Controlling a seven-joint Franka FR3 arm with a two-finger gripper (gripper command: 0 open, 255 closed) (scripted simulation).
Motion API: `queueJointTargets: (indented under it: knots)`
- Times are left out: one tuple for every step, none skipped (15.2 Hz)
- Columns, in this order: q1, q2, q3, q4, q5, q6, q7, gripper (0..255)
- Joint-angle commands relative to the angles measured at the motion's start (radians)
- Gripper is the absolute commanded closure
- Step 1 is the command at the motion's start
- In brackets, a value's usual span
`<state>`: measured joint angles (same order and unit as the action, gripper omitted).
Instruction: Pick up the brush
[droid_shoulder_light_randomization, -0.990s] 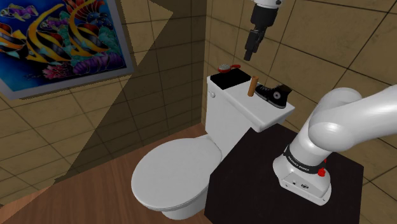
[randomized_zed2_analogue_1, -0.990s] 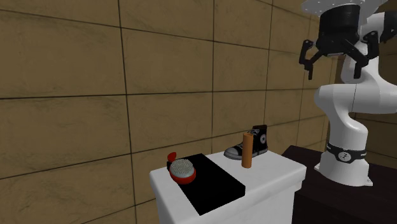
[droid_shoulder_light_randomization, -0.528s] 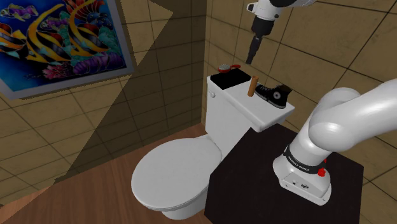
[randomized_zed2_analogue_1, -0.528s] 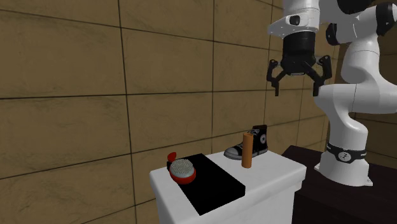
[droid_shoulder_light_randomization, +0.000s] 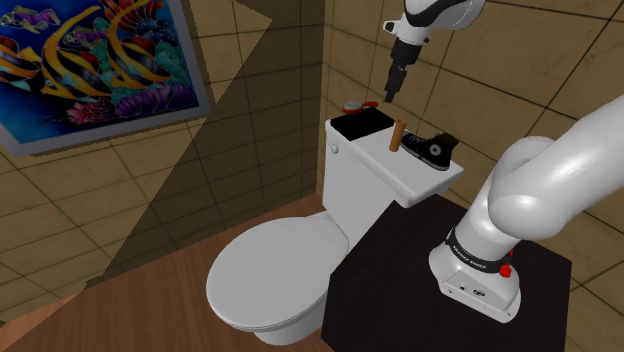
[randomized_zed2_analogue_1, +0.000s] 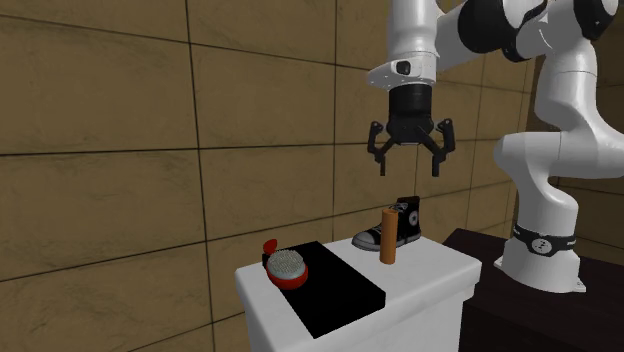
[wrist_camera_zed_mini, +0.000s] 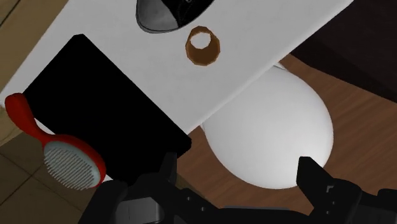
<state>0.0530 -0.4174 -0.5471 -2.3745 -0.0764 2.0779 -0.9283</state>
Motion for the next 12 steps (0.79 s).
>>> queueJointTargets:
  knots:
    - [0.031,0.090,-0.065,0.039,0.043,0.049,-0.110,0]
    - [0.047,0.134,-0.095,0.062,0.072,0.064,-0.164,0]
    - [0.063,0.180,-0.124,0.088,0.106,0.077,-0.221,0]
    - [0.078,0.229,-0.151,0.116,0.145,0.087,-0.280,0]
    - [0.091,0.281,-0.177,0.145,0.190,0.094,-0.342,0]
    - [0.099,0.335,-0.198,0.177,0.240,0.097,-0.407,0]
    - [0.103,0.392,-0.215,0.211,0.294,0.097,-0.472,0]
    - [0.101,0.450,-0.226,0.247,0.350,0.092,-0.537,0]
    - [0.091,0.508,-0.230,0.286,0.405,0.084,-0.600,0]
    - [0.073,0.565,-0.226,0.326,0.458,0.073,-0.659,0]
    - [0.051,0.621,-0.217,0.368,0.506,0.059,-0.713,0]
    - [0.027,0.674,-0.205,0.412,0.550,0.045,-0.761,0]
